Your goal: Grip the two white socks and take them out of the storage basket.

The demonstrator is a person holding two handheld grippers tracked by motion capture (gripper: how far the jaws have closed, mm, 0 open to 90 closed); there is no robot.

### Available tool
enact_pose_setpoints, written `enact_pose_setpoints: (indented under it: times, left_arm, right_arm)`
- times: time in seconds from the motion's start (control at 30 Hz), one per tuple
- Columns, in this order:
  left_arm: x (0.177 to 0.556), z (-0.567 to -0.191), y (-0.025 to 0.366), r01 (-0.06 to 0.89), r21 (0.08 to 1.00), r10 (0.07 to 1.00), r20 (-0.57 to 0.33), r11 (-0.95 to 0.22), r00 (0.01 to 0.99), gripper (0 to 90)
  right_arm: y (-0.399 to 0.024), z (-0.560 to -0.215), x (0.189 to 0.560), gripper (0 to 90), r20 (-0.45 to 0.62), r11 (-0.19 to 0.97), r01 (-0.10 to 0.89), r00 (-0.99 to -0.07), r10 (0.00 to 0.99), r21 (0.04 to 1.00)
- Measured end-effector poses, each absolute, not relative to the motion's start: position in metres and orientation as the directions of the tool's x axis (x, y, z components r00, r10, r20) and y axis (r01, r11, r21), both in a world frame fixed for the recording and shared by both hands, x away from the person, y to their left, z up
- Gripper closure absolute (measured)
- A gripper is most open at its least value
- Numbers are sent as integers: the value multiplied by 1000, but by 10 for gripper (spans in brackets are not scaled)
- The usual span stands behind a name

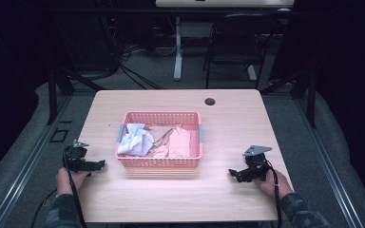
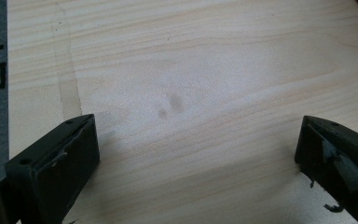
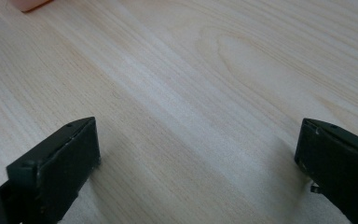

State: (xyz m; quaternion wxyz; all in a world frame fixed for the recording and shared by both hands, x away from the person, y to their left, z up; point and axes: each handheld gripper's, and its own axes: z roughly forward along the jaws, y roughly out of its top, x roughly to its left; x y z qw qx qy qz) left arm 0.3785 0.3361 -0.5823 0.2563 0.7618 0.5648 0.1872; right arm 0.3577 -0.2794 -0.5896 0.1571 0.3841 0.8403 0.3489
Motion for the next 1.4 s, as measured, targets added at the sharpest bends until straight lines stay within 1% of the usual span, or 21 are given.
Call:
enact_pose_setpoints:
  times: [0.47,0.73,0.83,0.93,1.07,1.23,1.4]
  left_arm:
    - [379,-582,336,765,598,954,-4,-239,300,0]
    - [377,-580,337,781,582,959,-5,-227,282,0]
    - [376,-578,339,782,582,958,-15,-224,285,1]
    - [375,-573,338,776,585,956,-6,-235,294,1]
    - [375,-564,336,778,588,952,-44,-221,304,0]
    - [373,-558,333,782,580,948,-49,-229,315,0]
    - [372,-545,335,788,579,941,-97,-211,324,0]
  right_arm:
    - [-279,-590,358,0,3,461,536,-655,756,707]
    - [-279,-590,358,0,3,460,536,-654,757,708]
    - [-279,-590,358,0,3,461,536,-654,756,707]
    - [-279,-590,358,0,3,461,536,-654,756,707]
    - [-279,-590,358,0,3,461,536,-654,756,708]
    - [-279,-590,358,0,3,460,536,-653,757,708]
    - [-279,-590,357,0,3,460,536,-654,757,708]
